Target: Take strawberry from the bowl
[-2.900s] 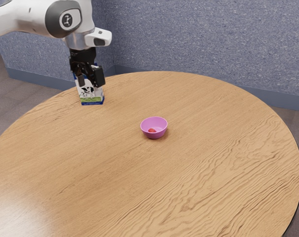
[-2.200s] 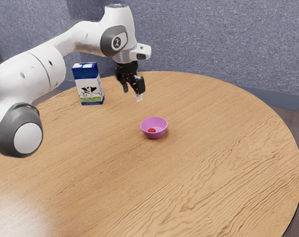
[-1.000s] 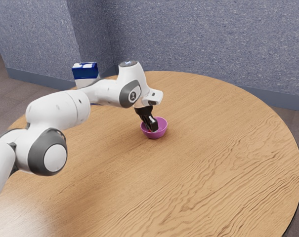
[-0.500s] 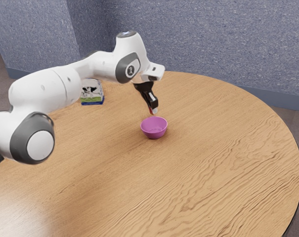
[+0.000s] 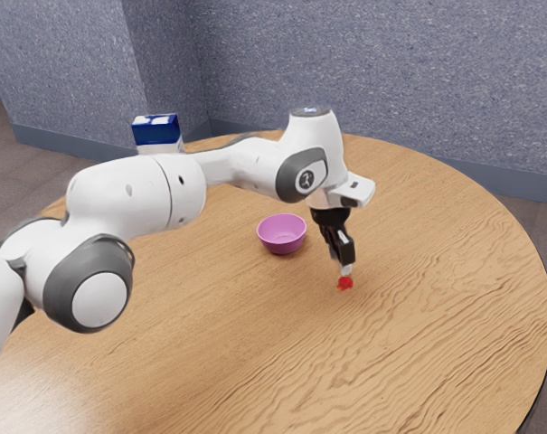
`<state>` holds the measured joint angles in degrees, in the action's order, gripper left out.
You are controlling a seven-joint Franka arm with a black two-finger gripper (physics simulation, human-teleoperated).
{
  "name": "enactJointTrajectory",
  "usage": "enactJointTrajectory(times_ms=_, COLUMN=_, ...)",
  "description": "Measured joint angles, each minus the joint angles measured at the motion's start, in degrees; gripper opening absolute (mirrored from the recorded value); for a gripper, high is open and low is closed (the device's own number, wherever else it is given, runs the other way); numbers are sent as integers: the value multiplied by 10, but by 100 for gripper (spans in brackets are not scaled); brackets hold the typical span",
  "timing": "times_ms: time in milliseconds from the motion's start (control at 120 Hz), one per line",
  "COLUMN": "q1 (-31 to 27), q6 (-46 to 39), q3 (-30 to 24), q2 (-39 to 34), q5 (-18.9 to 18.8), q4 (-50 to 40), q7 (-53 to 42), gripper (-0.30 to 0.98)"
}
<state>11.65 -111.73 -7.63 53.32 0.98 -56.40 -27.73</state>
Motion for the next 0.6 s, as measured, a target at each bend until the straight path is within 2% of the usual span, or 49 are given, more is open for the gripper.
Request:
enactJointTrajectory(times_ms=58, q1=1, q6=0, q3=7, q2=-14, q5=1, q4=-24, q7=5, gripper=48)
enactJointTrajectory(times_ms=108, q1=2, q6=0, q3=21, q2=-60, q5=1, q4=-78, q7=10, gripper=52)
enactJointTrajectory(times_ms=233, q1=0, q6=4, q3=58, q2=-270, q5=1, q4=-280, q7=24, gripper=59)
enactJointTrajectory(times_ms=367, q1=-2, q6=40, q3=94, q2=-457, q5=-4, q4=-386, q7=35, gripper=64)
enactJointTrajectory(times_ms=467, q1=-15, q6=68, q3=105, q2=-506, q5=-21, q4=-397, q7=42, gripper=66)
enactJointTrajectory(times_ms=600, q1=-35, q6=89, q3=107, q2=-523, q5=-31, q4=-397, q7=50, gripper=67)
